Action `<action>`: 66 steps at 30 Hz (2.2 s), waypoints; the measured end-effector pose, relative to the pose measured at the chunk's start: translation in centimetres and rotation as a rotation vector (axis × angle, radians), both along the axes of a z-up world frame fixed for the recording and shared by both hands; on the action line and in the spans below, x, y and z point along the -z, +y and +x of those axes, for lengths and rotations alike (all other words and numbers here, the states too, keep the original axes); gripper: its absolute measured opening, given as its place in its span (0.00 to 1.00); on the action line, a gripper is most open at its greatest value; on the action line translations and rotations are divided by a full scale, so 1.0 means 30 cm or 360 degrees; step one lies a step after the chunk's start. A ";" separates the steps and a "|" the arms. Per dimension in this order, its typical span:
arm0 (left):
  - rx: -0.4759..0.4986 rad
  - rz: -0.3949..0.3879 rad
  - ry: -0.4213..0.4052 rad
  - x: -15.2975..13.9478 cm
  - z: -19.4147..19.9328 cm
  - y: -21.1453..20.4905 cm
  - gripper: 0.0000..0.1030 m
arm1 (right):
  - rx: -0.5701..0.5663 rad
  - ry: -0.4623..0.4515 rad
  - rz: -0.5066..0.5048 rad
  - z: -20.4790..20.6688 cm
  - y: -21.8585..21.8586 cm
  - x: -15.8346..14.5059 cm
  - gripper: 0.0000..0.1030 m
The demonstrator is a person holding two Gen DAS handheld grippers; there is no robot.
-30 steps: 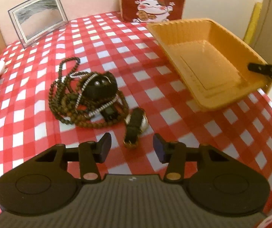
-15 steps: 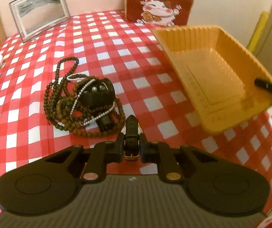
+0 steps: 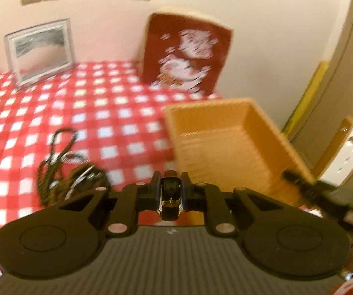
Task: Organize jewelry
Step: 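Carry the watch with the left tool into the tray and open, then return the left tool to the jewelry pile and grasp the black bracelet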
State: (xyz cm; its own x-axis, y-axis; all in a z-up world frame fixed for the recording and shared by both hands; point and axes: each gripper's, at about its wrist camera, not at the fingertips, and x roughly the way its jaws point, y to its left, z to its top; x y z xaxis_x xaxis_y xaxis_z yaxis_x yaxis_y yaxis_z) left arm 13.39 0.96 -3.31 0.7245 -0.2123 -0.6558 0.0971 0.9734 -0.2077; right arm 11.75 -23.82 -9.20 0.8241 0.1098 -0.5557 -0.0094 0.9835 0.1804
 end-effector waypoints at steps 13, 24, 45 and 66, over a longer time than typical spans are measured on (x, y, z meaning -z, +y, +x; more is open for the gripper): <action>0.0218 -0.0078 0.0142 0.127 0.116 -0.215 0.14 | -0.0004 -0.0002 -0.0033 -0.011 -0.001 -0.014 0.05; 0.0287 -0.0058 0.0103 0.142 0.093 -0.250 0.15 | -0.0005 -0.0022 -0.0081 -0.011 0.008 -0.021 0.05; -0.0257 0.0212 0.0164 0.148 -0.057 0.198 0.26 | 0.0010 -0.0010 -0.0098 0.001 0.004 -0.030 0.05; -0.0116 0.0332 0.0134 0.204 0.091 0.181 0.26 | 0.0025 -0.0001 -0.0098 0.008 0.003 -0.026 0.05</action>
